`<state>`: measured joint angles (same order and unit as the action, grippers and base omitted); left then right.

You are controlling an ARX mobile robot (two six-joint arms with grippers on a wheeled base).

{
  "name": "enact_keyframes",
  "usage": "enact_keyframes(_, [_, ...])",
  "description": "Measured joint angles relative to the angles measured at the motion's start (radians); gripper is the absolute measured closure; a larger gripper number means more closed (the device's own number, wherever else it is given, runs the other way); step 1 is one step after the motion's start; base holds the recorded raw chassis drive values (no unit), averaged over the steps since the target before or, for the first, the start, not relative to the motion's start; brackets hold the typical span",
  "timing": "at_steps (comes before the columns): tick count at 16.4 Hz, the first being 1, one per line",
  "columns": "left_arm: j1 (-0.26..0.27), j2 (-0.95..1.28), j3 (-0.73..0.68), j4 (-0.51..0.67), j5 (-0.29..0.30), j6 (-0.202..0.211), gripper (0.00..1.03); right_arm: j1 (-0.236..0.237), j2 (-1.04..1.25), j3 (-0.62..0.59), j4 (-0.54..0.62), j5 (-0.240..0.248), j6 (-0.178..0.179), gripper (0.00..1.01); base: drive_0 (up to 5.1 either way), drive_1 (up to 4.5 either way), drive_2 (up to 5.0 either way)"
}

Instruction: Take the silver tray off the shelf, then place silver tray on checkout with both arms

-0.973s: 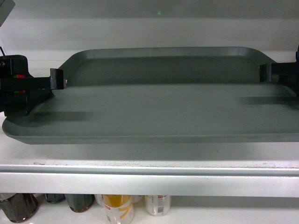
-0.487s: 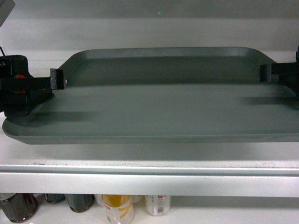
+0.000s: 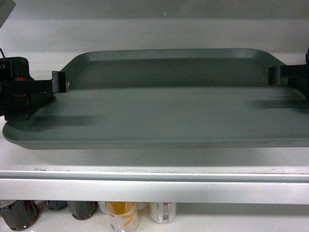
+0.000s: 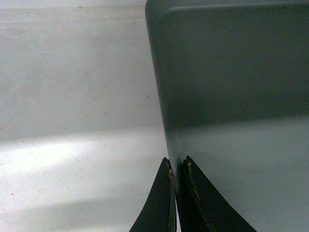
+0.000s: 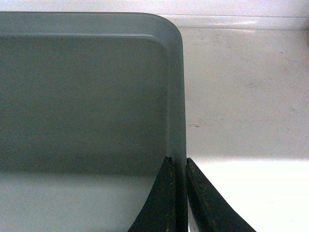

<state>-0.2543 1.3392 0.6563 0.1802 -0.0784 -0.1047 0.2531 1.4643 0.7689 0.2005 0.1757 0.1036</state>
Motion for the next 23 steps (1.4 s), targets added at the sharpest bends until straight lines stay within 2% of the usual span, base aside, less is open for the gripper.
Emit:
enact_keyframes(7, [0.0, 0.0, 0.0, 0.0, 0.0, 0.0, 0.99, 0.0, 0.0, 0.0, 0.0, 0.0, 0.0, 0.98, 0.0, 0.0, 0.0])
enact_keyframes(23, [-0.004, -0.005, 0.003, 0.0, -0.003, 0.0, 0.99, -0.005, -0.001, -0.002, 0.001, -0.002, 0.0, 0.98, 0.1, -4.15, 4.3])
